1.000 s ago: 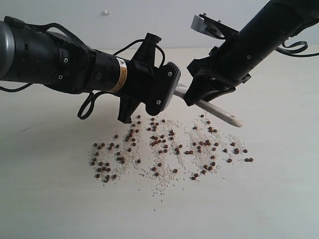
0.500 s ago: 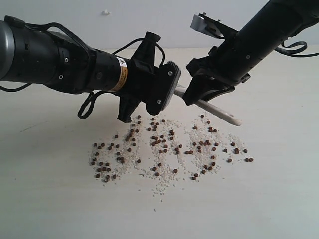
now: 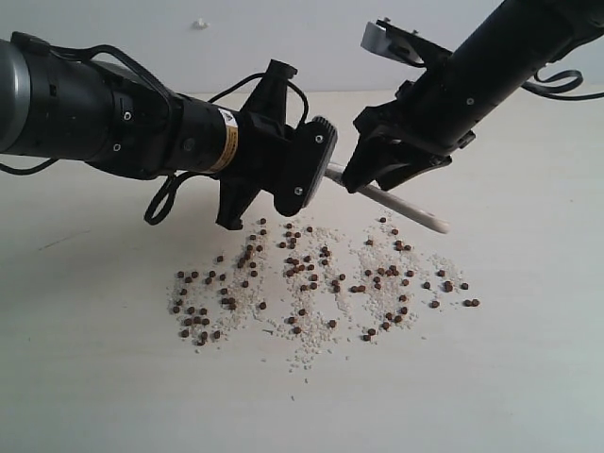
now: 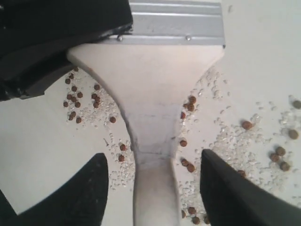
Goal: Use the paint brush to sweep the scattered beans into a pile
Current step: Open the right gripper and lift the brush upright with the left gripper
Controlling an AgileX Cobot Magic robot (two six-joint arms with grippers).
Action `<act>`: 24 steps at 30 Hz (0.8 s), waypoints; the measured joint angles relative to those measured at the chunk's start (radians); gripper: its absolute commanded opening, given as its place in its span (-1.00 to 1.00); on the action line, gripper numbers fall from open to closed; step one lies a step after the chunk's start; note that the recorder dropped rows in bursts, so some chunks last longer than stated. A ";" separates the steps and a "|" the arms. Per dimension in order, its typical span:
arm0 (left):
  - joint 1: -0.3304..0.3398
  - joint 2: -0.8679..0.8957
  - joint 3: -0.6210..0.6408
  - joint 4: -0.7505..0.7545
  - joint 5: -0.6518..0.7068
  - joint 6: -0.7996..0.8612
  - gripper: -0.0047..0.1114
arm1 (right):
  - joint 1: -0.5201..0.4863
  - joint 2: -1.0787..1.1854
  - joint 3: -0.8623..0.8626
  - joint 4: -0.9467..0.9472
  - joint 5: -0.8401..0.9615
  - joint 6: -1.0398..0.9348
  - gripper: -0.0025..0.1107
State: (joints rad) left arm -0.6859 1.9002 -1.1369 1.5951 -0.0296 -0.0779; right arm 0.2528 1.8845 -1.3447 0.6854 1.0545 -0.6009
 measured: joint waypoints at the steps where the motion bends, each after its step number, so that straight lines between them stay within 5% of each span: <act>1: 0.000 0.000 0.000 0.000 0.002 0.000 -0.92 | 0.000 -0.002 -0.013 -0.019 -0.002 0.017 0.01; 8: 0.000 0.000 0.000 -0.002 0.006 -0.060 -0.92 | 0.000 -0.088 -0.100 -0.266 -0.001 0.178 -0.08; 18: 0.002 -0.007 0.000 -0.002 0.000 -0.447 -0.92 | -0.058 -0.389 -0.044 -0.371 -0.245 0.308 -0.72; 21: 0.042 -0.041 0.000 -0.004 -0.123 -0.649 -0.92 | -0.063 -0.543 0.071 -0.373 -0.372 0.330 -0.95; 24: 0.094 -0.074 0.000 0.033 -0.289 -0.816 -0.92 | -0.063 -0.649 0.178 -0.370 -0.465 0.338 -0.96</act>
State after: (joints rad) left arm -0.5916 1.8265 -1.1369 1.6284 -0.3187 -0.8938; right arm 0.1903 1.2358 -1.1667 0.3152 0.5893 -0.2625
